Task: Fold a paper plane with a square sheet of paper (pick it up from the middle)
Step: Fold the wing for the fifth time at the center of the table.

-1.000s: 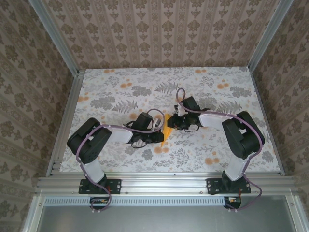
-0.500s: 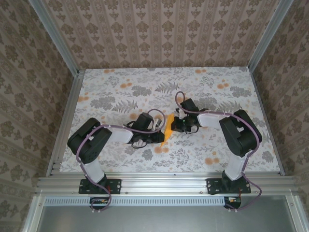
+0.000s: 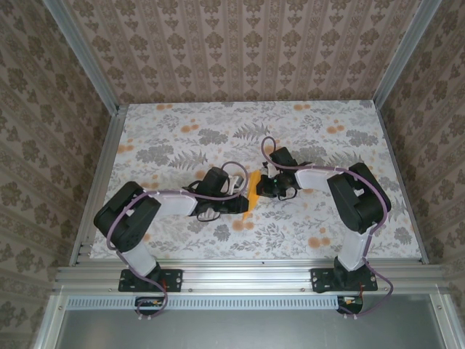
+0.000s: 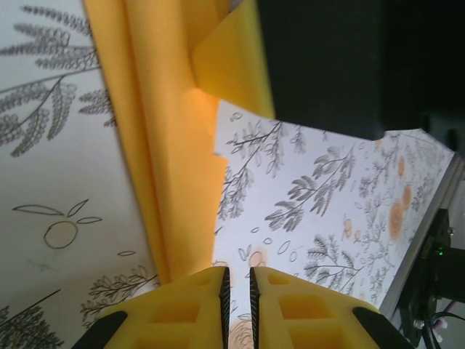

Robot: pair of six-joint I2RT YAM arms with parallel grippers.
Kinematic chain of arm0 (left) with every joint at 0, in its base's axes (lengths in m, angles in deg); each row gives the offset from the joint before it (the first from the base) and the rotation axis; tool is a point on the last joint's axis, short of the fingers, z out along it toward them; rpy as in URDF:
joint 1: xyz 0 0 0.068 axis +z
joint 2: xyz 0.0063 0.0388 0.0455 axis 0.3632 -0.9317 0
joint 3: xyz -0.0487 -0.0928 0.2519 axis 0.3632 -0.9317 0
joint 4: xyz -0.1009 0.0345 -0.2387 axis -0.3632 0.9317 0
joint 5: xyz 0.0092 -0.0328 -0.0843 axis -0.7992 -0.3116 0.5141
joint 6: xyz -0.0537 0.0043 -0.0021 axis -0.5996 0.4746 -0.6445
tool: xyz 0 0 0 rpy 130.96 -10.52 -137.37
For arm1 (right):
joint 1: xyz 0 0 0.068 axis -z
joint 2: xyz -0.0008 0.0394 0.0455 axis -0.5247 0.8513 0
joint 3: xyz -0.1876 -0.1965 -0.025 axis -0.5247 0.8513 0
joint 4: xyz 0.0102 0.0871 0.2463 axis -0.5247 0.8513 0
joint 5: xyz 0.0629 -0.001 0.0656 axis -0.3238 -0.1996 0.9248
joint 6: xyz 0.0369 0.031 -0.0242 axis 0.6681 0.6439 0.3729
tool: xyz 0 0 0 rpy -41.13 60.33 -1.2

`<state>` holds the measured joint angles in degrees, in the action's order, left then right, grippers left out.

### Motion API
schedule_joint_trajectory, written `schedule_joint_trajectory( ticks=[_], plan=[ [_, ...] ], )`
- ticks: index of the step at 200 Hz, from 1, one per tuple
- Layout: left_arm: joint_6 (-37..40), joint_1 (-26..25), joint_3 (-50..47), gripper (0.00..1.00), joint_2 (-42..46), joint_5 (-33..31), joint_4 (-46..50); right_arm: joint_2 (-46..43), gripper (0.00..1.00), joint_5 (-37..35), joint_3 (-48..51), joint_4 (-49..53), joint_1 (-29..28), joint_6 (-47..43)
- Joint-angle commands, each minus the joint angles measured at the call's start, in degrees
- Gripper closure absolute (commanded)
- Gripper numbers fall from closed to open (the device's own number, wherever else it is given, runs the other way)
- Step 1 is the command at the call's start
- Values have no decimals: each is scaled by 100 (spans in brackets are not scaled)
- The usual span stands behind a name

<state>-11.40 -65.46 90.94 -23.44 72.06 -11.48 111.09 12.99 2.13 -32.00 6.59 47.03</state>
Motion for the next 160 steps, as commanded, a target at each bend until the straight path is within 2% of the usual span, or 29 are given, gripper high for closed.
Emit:
schedule_joint_trajectory(
  ticks=[1, 64, 126, 160],
  plan=[
    [-223, 26, 147, 82, 66, -111, -187, 283, 92, -342, -15, 290, 10, -193],
    [-278, 24, 516, 90, -620, -346, -1, 437, 87, -219, -101, 349, 10, -222],
    [-304, 24, 222, 91, -595, -541, -41, 470, 81, -9, -93, 184, 27, -97],
    [-400, 30, 42, 92, -612, -660, -130, 306, 79, 451, -55, -332, 79, 206]
  ],
)
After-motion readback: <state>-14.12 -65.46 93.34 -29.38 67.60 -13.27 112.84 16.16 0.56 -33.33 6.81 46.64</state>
